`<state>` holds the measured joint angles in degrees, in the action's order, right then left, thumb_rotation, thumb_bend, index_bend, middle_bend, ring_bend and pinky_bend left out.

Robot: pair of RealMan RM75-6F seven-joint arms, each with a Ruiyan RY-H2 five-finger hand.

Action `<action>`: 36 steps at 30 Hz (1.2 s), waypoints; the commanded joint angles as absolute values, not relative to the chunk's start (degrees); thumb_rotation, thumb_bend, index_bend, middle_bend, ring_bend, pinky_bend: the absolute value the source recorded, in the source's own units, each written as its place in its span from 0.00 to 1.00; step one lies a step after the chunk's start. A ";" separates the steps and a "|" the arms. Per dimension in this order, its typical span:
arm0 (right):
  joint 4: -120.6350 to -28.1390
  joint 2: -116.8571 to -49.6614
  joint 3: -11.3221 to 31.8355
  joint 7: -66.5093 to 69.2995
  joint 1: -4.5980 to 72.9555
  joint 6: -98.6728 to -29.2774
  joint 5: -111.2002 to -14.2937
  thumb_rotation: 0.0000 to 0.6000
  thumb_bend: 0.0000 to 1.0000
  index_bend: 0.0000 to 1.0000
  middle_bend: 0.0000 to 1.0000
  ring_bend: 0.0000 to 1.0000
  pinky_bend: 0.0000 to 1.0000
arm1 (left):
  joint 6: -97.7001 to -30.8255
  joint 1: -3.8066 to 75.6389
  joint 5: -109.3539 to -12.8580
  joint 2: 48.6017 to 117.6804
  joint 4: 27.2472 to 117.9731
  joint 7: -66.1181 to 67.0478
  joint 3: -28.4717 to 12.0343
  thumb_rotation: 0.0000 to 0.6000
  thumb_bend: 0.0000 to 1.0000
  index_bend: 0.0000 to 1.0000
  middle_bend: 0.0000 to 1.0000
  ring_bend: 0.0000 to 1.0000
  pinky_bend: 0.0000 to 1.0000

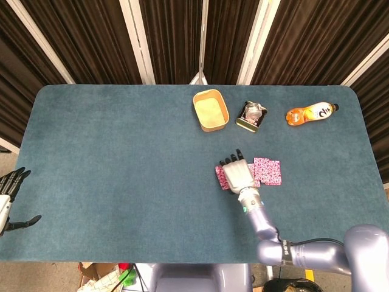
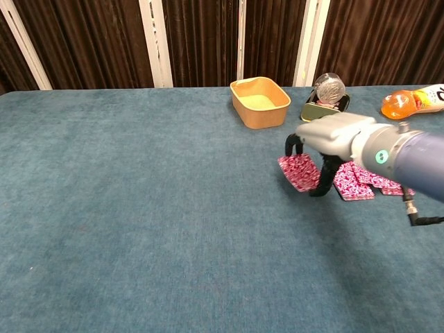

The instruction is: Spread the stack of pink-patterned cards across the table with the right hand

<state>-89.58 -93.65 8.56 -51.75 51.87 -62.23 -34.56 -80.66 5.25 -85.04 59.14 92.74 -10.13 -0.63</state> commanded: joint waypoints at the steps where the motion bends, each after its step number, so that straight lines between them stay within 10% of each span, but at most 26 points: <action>1: -88.89 -94.91 8.45 -52.56 52.39 -62.68 -33.76 1.00 0.25 0.28 0.31 0.08 0.00 | -80.58 5.28 -85.02 59.14 92.76 -10.14 -0.62 1.00 0.00 0.00 0.00 0.00 0.00; 10: -90.20 -96.28 7.56 -56.22 53.11 -64.45 -30.75 1.00 0.25 0.00 0.01 0.00 0.00 | -80.81 5.21 -84.97 59.24 92.81 -9.71 -0.67 1.00 0.00 0.00 0.00 0.00 0.00; 19: -99.51 -90.08 3.63 -55.52 49.25 -70.81 -34.79 1.00 0.25 0.00 0.00 0.00 0.00 | -81.94 4.78 -85.21 59.47 92.54 -9.53 -0.78 1.00 0.00 0.00 0.00 0.00 0.00; 36: -104.55 -67.46 -14.26 -27.18 24.03 -96.25 -74.90 1.00 0.25 0.00 0.00 0.00 0.00 | -85.84 3.58 -85.99 61.87 90.87 -6.58 -1.49 1.00 0.00 0.00 0.00 0.00 0.00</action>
<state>-108.42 -71.71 -9.60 -36.36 31.90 -87.65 -66.30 -85.54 3.72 -85.83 61.65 90.98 -6.89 -1.46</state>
